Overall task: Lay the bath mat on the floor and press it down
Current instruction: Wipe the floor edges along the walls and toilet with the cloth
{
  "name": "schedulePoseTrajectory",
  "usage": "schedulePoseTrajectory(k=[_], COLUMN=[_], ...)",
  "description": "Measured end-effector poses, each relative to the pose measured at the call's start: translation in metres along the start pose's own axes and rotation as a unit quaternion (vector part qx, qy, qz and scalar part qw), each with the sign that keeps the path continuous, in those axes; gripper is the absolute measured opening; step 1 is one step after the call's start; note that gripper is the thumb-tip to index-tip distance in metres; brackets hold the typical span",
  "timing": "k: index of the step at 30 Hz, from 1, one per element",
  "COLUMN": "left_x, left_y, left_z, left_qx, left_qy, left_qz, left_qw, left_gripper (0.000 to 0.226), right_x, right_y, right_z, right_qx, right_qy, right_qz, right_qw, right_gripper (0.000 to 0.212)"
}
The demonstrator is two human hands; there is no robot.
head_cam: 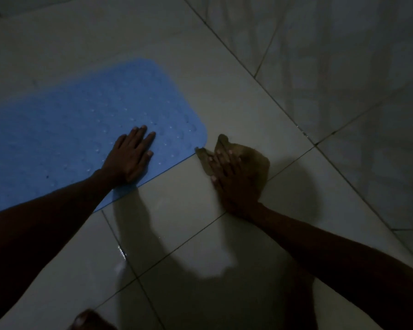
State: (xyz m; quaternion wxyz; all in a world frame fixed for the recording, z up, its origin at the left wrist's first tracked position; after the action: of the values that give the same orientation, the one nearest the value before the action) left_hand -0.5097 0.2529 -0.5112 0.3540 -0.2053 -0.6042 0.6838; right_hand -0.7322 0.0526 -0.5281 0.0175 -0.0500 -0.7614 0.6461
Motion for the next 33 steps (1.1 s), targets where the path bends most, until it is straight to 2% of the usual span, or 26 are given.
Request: schedulePoseTrajectory(k=[5,11,16,24,28,30,31,32,33], left_x=[0.031,0.065,0.089,0.105,0.115,0.117,0.117,0.117,0.117], left_y=[0.000,-0.008,-0.008,-0.012,-0.014,-0.019,-0.022,-0.026,-0.029], left_z=[-0.052,-0.101,-0.120,-0.131,-0.136,-0.143,-0.148,-0.153,-0.156], left_qx=[-0.010,-0.013,-0.020,-0.019,0.005,-0.002,-0.012,-0.021,-0.031], left_qy=[-0.050,-0.097,-0.101,-0.143,-0.161,-0.156,-0.147,-0.135,-0.122], left_qz=[-0.003,0.001,0.014,0.013,0.007,0.007,0.003,-0.003,-0.011], left_qw=[0.999,0.995,0.995,0.989,0.987,0.988,0.989,0.991,0.992], left_gripper=[0.060,0.060,0.060,0.064,0.068,0.068,0.067,0.065,0.064], right_x=[0.006,-0.004,-0.007,0.004,0.001,0.002,0.002,-0.001,-0.008], right_y=[0.008,0.017,0.018,0.034,0.029,0.024,0.017,0.011,0.006], right_z=[-0.101,-0.193,-0.210,-0.267,-0.267,-0.262,-0.261,-0.259,-0.257], right_qx=[-0.067,-0.060,-0.062,-0.081,-0.144,-0.283,-0.386,-0.485,-0.586], right_qy=[-0.025,-0.077,-0.101,-0.223,-0.220,-0.169,-0.103,-0.025,0.045], right_qz=[0.012,-0.006,-0.007,-0.040,-0.024,-0.046,-0.072,-0.077,-0.085], right_qw=[0.997,0.995,0.993,0.970,0.965,0.943,0.914,0.871,0.805], right_gripper=[0.056,0.056,0.055,0.050,0.051,0.056,0.061,0.063,0.062])
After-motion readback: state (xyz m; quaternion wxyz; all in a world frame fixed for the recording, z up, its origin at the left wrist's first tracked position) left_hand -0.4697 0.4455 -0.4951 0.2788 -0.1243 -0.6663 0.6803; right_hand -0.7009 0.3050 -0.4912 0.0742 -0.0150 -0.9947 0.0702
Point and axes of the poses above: each hand's wrist, its own x-axis away from the middle knuckle, its own y-axis out of the palm, z = x × y, the point moved 5 cm from there along -x, towards the middle knuckle, and after that the axes turned 9 degrees about -y, right-handed, at the moved point
